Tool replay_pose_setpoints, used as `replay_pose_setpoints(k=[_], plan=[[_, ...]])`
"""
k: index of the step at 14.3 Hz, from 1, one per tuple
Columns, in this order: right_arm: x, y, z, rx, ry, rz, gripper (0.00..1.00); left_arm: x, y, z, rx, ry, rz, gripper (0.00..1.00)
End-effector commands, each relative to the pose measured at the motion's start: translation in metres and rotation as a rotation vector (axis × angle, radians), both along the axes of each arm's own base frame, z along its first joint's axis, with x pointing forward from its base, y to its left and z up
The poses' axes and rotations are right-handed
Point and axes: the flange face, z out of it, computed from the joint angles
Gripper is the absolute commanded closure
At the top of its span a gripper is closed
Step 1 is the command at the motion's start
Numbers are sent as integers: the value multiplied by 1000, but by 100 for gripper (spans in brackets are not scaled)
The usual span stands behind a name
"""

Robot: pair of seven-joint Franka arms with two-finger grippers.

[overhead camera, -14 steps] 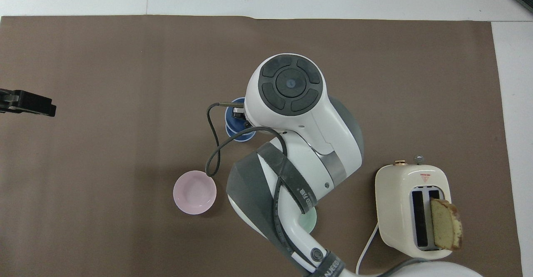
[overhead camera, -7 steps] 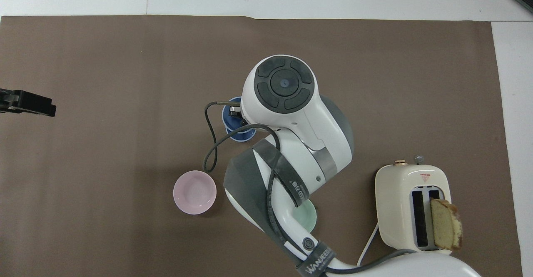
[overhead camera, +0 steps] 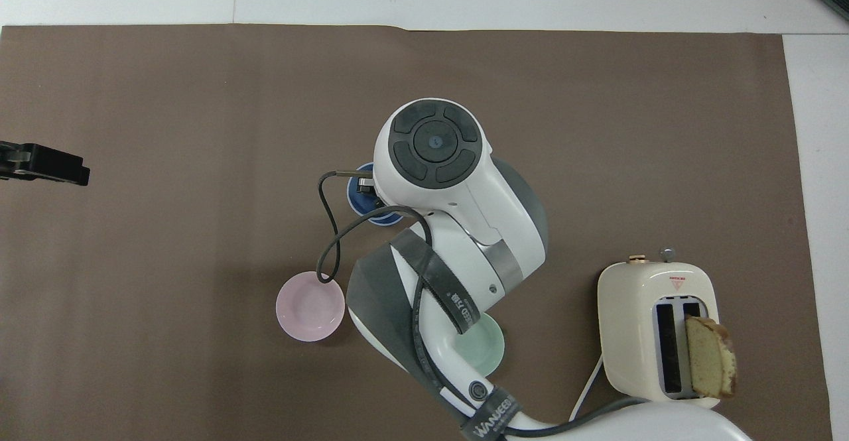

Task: Stack blue cups with both arms
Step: 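Lower the held cup into the first cup and open the right gripper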

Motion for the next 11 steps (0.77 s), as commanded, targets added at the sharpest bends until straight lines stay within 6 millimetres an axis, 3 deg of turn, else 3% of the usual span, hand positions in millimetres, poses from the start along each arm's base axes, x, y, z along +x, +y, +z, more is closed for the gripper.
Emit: replay_pose_setpoints(k=[1,4,5,6,7,8,11], plan=[[-1,1,-5,11,-5,-15,33,-4,1,7,9,2,-10,0],[-1,1,-3,1,-5,-11,21,-4,2,7,9,3,-8,0],[-1,-1,-2,-7,-2,-10,15,-4,2,7,9,3,-8,0],[1,-7,2,-19,-1,-14,1,-4,3,7,9,3,-7,0],[4,-16,9,-33,2,-14,0,-4,4,7,9,3,-5,0],[7,-29,32,-37,-6,-20,0,-4,6,7,9,3,-2,0],[22,-96,81,-110,15,11,0,-4,6,7,9,3,-1,0]])
